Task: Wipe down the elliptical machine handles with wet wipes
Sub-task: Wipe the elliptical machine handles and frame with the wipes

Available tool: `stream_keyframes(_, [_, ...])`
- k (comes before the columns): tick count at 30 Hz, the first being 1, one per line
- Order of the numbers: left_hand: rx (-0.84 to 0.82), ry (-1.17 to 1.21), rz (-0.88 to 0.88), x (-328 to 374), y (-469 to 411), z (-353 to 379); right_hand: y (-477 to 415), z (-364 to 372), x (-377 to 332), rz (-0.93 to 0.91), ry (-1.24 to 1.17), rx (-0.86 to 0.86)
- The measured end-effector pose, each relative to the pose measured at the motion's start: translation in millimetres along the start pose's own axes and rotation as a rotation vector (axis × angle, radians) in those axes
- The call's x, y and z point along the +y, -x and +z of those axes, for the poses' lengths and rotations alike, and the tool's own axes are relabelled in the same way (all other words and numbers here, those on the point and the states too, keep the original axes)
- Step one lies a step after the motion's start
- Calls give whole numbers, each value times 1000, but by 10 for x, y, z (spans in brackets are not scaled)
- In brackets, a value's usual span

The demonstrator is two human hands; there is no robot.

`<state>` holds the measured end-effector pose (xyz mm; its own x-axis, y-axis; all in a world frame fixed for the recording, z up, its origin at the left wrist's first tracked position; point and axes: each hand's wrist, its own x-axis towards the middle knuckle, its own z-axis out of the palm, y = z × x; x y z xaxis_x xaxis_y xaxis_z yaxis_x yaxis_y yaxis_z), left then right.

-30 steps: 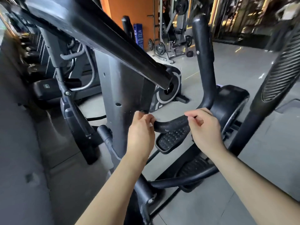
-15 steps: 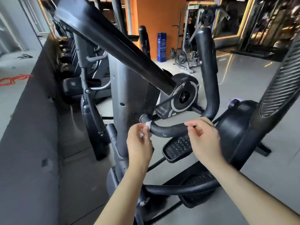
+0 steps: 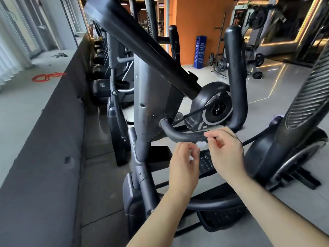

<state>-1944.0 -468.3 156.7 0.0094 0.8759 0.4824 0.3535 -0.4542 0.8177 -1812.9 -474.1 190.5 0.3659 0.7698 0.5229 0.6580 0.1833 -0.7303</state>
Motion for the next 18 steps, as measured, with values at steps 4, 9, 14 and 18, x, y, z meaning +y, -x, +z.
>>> stream_keyframes(4, [251, 198, -178, -107, -163, -248, -14, -17, 7, -17, 2, -20])
stream_keyframes(9, [273, 249, -301, -209, -373, -174, -5, 7, -10, -43, -25, 17])
stream_keyframes(14, [294, 292, -252, -151, -226, -21, -3, 10, -37, -56, -36, 27])
stream_keyframes(18, [259, 294, -233, -119, -113, 63, 1, 23, -12, -55, -28, 40])
